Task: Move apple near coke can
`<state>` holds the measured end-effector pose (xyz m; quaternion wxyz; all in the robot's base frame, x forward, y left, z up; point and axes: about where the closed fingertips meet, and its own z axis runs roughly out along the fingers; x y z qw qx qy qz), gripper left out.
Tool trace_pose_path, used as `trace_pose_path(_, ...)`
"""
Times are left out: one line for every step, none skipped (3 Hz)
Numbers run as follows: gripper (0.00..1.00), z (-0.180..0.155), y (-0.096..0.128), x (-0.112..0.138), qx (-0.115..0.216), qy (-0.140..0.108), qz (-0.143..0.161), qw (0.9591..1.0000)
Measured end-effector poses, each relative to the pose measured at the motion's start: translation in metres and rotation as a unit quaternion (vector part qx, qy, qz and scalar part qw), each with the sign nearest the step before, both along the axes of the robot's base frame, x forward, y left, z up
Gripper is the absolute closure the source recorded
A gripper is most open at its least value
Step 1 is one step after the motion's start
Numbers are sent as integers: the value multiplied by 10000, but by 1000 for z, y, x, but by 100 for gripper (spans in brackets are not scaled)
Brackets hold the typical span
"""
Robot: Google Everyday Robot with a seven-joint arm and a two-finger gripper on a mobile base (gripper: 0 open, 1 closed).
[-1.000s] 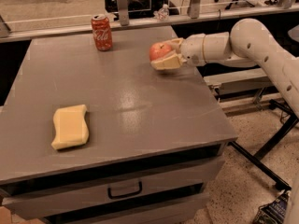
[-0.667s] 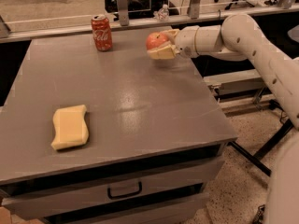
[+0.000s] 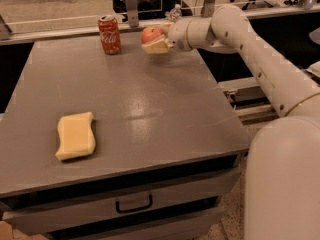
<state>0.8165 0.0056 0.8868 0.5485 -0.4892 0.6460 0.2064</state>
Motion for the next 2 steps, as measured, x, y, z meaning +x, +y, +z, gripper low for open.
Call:
trace_pose_path(100, -7, 18, 21, -14, 83, -131, 9999)
trace_pose_path(100, -14, 31, 36, 12, 161, -234, 9996)
